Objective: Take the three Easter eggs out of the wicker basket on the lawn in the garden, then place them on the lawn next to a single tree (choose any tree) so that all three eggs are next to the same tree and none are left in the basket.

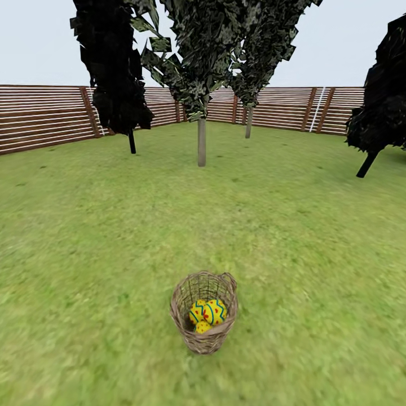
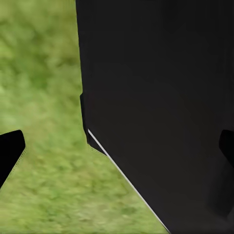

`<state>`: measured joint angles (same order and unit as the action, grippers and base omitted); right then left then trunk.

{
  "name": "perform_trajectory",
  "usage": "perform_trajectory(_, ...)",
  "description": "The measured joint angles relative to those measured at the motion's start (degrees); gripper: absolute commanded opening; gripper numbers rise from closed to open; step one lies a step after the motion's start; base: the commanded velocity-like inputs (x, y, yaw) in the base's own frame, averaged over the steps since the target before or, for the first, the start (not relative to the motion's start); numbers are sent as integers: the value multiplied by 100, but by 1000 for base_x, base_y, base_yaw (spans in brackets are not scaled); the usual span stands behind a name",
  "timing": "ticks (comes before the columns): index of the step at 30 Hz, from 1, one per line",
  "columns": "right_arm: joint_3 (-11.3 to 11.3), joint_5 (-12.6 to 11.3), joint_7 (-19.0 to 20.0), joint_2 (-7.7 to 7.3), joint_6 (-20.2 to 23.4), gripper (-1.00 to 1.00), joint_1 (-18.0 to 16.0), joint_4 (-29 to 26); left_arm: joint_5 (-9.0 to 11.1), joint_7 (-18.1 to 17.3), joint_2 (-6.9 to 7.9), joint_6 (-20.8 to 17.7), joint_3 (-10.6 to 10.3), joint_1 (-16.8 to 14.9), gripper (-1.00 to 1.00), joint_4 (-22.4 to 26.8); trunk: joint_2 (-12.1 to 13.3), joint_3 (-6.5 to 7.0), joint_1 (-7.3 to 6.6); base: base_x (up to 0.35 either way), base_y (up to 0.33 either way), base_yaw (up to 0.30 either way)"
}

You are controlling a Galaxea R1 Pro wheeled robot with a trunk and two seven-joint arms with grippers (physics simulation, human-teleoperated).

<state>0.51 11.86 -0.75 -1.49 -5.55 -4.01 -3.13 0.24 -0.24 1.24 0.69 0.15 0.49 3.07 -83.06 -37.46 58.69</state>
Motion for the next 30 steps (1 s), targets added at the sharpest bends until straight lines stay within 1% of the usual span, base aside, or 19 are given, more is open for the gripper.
perform_trajectory(30, 5, 9, 0, 0, 4, 100, 0, 6, 0, 0, -1, 1, 2, 0, 100, 0, 0, 0, 0, 334, 0, 0)
